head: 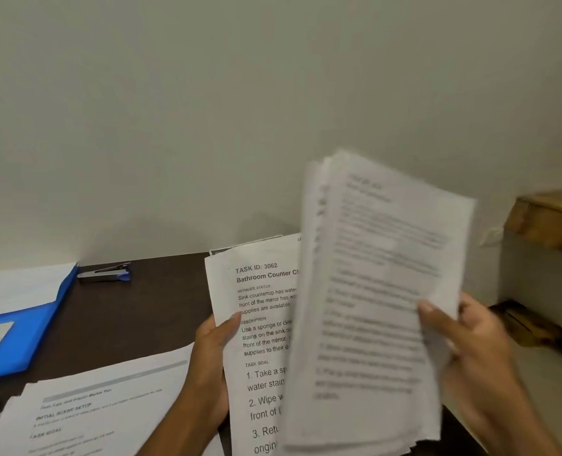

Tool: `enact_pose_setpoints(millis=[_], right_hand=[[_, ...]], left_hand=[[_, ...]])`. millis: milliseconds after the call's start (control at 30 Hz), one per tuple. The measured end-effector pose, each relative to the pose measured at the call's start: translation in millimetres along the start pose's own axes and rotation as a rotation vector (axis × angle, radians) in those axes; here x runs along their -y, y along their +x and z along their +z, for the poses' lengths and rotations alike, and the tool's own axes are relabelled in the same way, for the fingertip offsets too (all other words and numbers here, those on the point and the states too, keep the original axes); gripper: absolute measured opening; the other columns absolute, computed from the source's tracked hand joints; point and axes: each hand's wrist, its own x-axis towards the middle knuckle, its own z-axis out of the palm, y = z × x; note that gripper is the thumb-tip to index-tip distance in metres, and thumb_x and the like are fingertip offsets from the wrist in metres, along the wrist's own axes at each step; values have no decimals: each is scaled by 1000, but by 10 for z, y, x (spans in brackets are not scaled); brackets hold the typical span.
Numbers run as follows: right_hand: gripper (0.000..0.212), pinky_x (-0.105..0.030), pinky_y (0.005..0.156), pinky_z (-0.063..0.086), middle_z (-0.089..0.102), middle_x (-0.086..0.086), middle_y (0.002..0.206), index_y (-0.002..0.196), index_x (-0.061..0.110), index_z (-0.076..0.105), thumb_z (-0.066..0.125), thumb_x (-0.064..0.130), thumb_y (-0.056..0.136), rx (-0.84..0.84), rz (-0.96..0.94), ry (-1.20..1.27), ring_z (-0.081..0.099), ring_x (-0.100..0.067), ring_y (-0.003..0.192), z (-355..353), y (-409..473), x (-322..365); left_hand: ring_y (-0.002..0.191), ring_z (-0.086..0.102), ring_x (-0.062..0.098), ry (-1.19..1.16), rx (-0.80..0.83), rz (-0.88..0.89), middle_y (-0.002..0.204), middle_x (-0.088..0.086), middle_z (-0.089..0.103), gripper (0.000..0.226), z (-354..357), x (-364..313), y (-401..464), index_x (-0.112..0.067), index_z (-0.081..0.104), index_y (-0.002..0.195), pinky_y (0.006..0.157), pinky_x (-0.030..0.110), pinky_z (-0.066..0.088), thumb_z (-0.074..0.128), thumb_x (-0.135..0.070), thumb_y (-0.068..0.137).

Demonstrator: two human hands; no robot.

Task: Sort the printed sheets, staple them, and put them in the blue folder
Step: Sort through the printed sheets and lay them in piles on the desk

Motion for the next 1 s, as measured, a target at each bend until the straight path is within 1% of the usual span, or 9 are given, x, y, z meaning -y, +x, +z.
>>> enact_pose_setpoints(millis=[167,233,300,367,433,600,700,867,1000], right_hand=[[24,-35,66,65,81,-15,105,121,6,68,62,0,99,179,112,-217,80,-34,91,394,-47,-401],[21,-32,66,64,81,-11,105,119,10,69,63,2,100,176,85,-278,80,-30,90,468,-55,-499],[19,-33,66,65,81,-9,105,116,14,69,65,6,100,117,37,-322,80,-27,88,439,-12,-593],[19,-46,72,66,81,-10,106,118,14,69,66,8,100,81,34,-301,80,-32,91,397,30,-642],[19,-59,80,63,80,-11,108,118,16,69,67,10,100,49,35,-287,79,-37,94,350,50,-697],[17,-57,77,65,81,-4,104,114,21,70,67,11,100,-31,-47,-370,80,-29,90,289,82,-770],[15,-57,75,65,81,-5,104,114,20,68,67,12,101,-4,-67,-363,80,-31,88,316,37,-756],[15,-47,72,66,80,-3,107,114,22,66,66,14,101,72,-125,-369,80,-26,90,425,-33,-723],[21,-38,77,66,79,6,110,118,23,64,70,18,99,190,-181,-492,79,-18,97,471,17,-677]], left_hand=[[36,47,16,94,-18,-32,52,4,47,53,16,-20,-2,-17,54,57,39,24,44,49,-22,110],[41,50,16,123,-44,39,59,7,50,47,69,-49,29,-19,61,66,41,25,47,52,-37,110],[71,71,28,214,-40,166,95,19,64,28,69,-50,72,-25,70,114,60,36,59,66,-49,100],[113,73,29,367,-74,276,139,-3,64,80,-51,22,111,-54,37,154,85,47,63,81,-32,91],[115,73,25,360,-49,324,138,-23,64,100,-71,65,107,-65,27,154,87,56,63,79,-8,91],[105,76,37,300,-86,270,123,5,77,46,-84,80,137,-35,73,127,91,65,59,64,0,98],[101,75,43,170,-109,210,116,20,76,29,-84,91,149,-17,76,119,88,62,60,53,-12,103],[110,73,42,-22,-18,54,121,19,76,49,-36,48,69,-19,78,122,100,63,54,46,-51,104],[105,73,51,73,31,53,121,28,73,33,-39,25,49,-1,70,127,88,67,58,58,-15,100]])
